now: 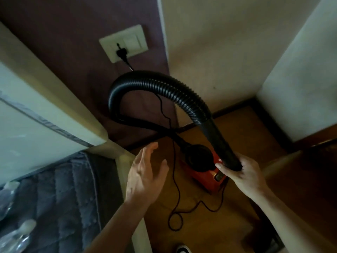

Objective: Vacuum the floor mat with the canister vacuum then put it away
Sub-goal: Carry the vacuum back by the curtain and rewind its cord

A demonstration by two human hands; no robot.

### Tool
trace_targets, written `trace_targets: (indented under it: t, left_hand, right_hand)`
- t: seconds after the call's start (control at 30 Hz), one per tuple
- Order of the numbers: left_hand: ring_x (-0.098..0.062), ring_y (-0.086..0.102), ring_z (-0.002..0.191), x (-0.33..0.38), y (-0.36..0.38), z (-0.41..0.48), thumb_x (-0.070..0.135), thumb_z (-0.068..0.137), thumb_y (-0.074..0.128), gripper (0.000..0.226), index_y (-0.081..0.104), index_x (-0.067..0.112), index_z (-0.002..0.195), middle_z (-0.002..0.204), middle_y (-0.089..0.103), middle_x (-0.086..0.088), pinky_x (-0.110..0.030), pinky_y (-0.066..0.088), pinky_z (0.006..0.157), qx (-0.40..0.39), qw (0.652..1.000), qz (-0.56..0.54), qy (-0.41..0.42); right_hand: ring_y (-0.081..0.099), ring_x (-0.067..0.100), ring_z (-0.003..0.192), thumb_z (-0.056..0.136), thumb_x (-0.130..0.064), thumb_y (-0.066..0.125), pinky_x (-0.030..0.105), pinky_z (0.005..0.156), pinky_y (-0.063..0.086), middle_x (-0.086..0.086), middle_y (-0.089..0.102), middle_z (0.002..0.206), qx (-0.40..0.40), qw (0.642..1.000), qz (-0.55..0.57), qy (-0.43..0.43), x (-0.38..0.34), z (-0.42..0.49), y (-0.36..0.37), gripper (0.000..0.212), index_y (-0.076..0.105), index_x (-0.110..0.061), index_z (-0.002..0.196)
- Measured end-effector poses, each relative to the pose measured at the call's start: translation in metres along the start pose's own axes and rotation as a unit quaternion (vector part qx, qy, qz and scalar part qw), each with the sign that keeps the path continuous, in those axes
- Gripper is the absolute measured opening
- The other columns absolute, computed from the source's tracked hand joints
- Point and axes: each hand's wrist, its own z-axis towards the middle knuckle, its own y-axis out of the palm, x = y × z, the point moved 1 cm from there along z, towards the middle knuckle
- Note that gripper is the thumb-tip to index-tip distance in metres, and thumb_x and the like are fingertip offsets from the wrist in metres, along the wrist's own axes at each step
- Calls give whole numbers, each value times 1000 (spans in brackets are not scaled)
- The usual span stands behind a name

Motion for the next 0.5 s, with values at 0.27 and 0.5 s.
trace_targets:
  t: [0.27, 0.5]
  left_hand:
    - [-13, 61, 110, 0, -48, 66, 49, 86, 56, 54, 56, 16, 128, 123, 63, 0, -35, 55, 90, 28, 996, -13, -82]
    - [-10, 54, 94, 17, -43, 139, 36, 95, 54, 34, 55, 18, 124, 99, 56, 12, -30, 46, 85, 70, 962, -107, -243]
  right_hand:
    - [64, 16, 58, 80, -72, 64, 39, 52, 55, 0, 62, 65, 10, 999, 14, -48, -52, 37, 19, 32, 66, -41, 85]
    - [53, 11, 49, 84, -46, 76, 10, 48, 38, -6, 57, 65, -29, 991, -10, -129, -87, 72, 41, 26, 63, -27, 73]
